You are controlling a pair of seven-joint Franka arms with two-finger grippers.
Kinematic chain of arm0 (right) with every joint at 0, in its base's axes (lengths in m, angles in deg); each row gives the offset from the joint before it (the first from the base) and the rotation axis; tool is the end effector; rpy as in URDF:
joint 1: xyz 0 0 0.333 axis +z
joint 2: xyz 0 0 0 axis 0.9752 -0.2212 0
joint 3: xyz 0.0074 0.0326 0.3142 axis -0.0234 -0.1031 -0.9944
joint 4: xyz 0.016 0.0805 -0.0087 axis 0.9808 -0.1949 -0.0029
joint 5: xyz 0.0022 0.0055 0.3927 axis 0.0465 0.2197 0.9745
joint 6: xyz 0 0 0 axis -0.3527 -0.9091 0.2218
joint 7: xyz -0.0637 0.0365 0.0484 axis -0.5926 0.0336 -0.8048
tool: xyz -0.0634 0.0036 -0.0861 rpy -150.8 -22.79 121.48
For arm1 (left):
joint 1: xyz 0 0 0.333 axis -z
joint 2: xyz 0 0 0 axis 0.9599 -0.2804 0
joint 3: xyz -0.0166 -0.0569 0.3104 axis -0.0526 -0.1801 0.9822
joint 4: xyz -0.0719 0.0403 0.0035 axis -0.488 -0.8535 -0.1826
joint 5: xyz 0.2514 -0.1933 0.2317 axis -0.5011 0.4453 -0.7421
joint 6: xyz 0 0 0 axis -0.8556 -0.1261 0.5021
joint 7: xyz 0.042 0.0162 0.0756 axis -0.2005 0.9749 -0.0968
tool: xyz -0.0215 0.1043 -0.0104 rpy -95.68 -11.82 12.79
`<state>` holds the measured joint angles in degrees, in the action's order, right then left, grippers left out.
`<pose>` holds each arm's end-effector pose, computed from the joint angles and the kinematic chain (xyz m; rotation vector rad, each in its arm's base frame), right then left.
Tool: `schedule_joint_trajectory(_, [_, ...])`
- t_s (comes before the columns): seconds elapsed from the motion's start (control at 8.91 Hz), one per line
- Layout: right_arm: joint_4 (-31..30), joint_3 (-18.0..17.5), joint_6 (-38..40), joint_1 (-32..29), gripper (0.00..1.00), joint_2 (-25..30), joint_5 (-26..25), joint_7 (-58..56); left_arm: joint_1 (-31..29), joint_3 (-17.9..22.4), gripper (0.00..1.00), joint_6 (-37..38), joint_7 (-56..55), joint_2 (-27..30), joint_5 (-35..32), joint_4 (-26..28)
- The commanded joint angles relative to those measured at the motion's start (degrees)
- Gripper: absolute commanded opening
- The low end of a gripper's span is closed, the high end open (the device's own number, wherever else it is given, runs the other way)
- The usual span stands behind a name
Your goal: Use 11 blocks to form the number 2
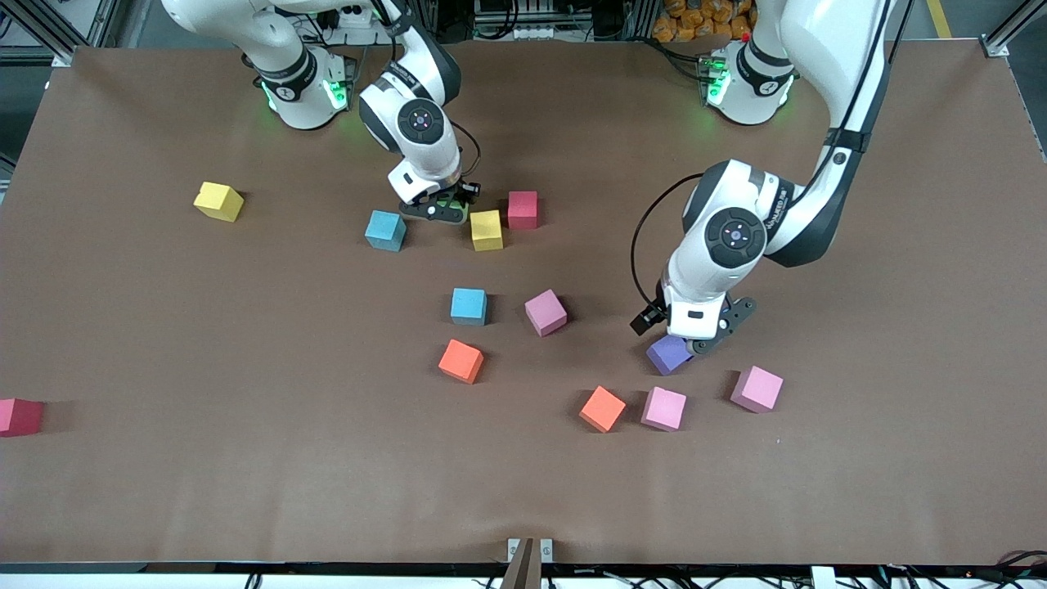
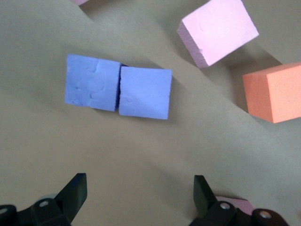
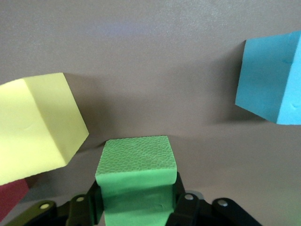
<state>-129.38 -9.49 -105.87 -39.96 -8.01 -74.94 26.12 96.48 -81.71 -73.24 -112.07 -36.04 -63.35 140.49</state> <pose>0.3248 0.3684 0.2104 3.0757 -0.2613 -0.2524 0.5777 -0.2992 0.3090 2.9550 1.0043 -0.0798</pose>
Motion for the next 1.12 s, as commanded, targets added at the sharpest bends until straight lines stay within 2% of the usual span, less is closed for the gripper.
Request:
schedule_joint_trajectory(0.0, [0.9, -0.1, -0.2, 0.3, 0.86, -0.8, -0.6, 1.5, 2.4, 0.1, 1.00, -2.1, -0.1, -1.1, -1.5, -0.7])
schedule_joint_trajectory(0.11, [0.9, -0.3, -0.2, 0.3, 1.00, -0.8, -0.6, 1.5, 2.9, 0.1, 1.00, -2.1, -0.1, -1.4, -1.5, -0.9])
schedule_joint_trajectory(0.56, [1.2, -1.1, 1.9, 0.0, 1.00, 1.2, -0.6, 1.5, 5.1, 0.0, 1.00, -2.5, 0.0, -1.7, -3.6, -0.9])
schedule_joint_trajectory(1.01, [10.6, -1.4, 19.2, -0.7, 1.00, 4.0, -0.7, 0.4, 7.4, -0.1, 1.00, -2.5, -0.4, -2.5, -4.6, -1.6])
